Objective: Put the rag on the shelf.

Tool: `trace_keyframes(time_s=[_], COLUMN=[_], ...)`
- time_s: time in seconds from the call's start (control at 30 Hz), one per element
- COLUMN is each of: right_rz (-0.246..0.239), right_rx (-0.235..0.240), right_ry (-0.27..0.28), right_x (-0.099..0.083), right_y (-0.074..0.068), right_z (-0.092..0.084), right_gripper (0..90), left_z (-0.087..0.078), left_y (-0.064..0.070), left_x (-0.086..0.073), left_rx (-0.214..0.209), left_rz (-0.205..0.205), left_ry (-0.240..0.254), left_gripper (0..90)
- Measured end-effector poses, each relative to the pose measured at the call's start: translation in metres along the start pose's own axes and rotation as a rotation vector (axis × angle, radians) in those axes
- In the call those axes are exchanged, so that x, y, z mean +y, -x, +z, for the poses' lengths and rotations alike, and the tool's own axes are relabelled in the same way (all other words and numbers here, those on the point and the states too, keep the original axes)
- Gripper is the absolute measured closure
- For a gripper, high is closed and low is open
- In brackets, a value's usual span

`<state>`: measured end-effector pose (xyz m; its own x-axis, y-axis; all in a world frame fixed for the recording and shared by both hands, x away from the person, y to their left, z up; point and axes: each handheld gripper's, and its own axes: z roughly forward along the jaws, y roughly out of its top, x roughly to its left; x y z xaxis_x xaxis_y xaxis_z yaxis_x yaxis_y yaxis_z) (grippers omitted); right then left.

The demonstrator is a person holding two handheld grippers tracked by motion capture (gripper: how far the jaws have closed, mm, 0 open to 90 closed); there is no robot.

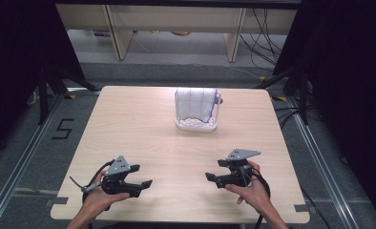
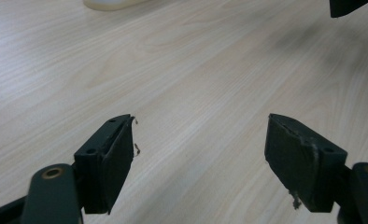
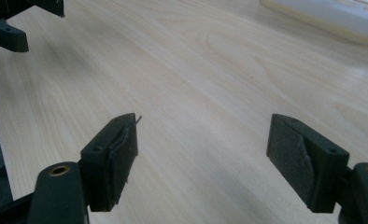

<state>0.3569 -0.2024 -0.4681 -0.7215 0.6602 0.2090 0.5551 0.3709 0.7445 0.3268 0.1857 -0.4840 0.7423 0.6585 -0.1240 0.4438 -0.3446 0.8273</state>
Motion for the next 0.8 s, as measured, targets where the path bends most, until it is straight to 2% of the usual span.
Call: trace_keyframes(time_s=[0.07,0.1,0.13,0.17,0.2,0.23,0.27,0.3,0.33,0.37,0.4,0.43,0.47,0.5,0.53,0.57,0.6,0.63,0.7,0.77,0.8], right_rz=[-0.003,-0.014,-0.007,0.025,-0.004,-0.002,0.000,-0.001,0.015,0.027,0.031,0.007,0.040,-0.002,0.007,0.029,0.018,0.002,-0.004,0.003,-0.019], right_rx=[-0.003,0.014,-0.003,0.010,-0.005,0.017,0.008,-0.008,-0.005,-0.005,-0.012,-0.022,-0.003,-0.008,-0.005,-0.016,-0.001,-0.022,-0.012,-0.016,-0.019], right_ry=[0.000,0.004,-0.001,-0.008,-0.005,-0.006,-0.006,-0.006,-0.010,-0.010,-0.019,-0.015,-0.023,-0.023,-0.020,-0.036,-0.026,-0.031,-0.030,-0.041,-0.042], right_x=[-0.005,-0.008,-0.010,-0.014,-0.016,-0.019,-0.021,-0.023,-0.025,-0.028,-0.031,-0.033,-0.035,-0.036,-0.038,-0.038,-0.039,-0.039,-0.040,-0.041,-0.041], right_y=[-0.001,0.000,-0.001,-0.004,-0.003,-0.003,-0.003,-0.004,-0.006,-0.007,-0.008,-0.006,-0.009,-0.008,-0.009,-0.013,-0.013,-0.012,-0.012,-0.015,-0.013], right_z=[0.000,0.002,0.001,0.001,0.001,0.002,0.001,0.000,-0.001,-0.001,-0.001,-0.001,-0.001,-0.001,-0.001,-0.002,-0.001,-0.002,-0.002,-0.001,0.000], right_gripper=[23.4,22.8,21.3,19.2,18.3,17.5,17.1,16.7,16.7,16.7,16.7,16.7,16.7,16.7,16.7,16.7,16.7,16.7,16.7,16.7,16.7], left_z=[0.000,0.001,0.001,0.002,0.002,0.002,0.002,0.002,0.001,0.002,-0.001,-0.002,-0.002,-0.004,-0.003,-0.003,-0.003,-0.003,-0.002,-0.002,-0.002], left_y=[0.004,0.005,0.007,0.009,0.009,0.013,0.014,0.014,0.017,0.019,0.019,0.019,0.019,0.018,0.019,0.018,0.016,0.017,0.016,0.015,0.014], left_x=[-0.004,-0.006,-0.010,-0.013,-0.013,-0.016,-0.022,-0.022,-0.026,-0.028,-0.028,-0.028,-0.028,-0.028,-0.029,-0.029,-0.030,-0.031,-0.031,-0.031,-0.031], left_rx=[-0.004,-0.002,0.003,0.008,0.008,0.015,0.022,0.022,0.031,0.033,0.040,0.046,0.046,0.056,0.049,0.053,0.048,0.062,0.056,0.068,0.075], left_rz=[-0.004,0.004,0.013,0.022,0.022,0.024,0.046,0.046,0.033,0.020,0.048,0.045,0.045,0.047,0.022,0.029,0.048,0.041,0.035,0.034,0.029], left_ry=[-0.006,-0.010,-0.016,-0.023,-0.023,-0.035,-0.048,-0.048,-0.054,-0.039,-0.055,-0.057,-0.057,-0.059,-0.044,-0.050,-0.061,-0.065,-0.071,-0.073,-0.069], left_gripper=[23.5,23.5,23.3,23.0,22.8,22.7,22.4,21.3,20.3,19.9,19.9,19.9,19.8,19.6,19.4,18.9,18.7,18.3,17.8,17.5,17.1])
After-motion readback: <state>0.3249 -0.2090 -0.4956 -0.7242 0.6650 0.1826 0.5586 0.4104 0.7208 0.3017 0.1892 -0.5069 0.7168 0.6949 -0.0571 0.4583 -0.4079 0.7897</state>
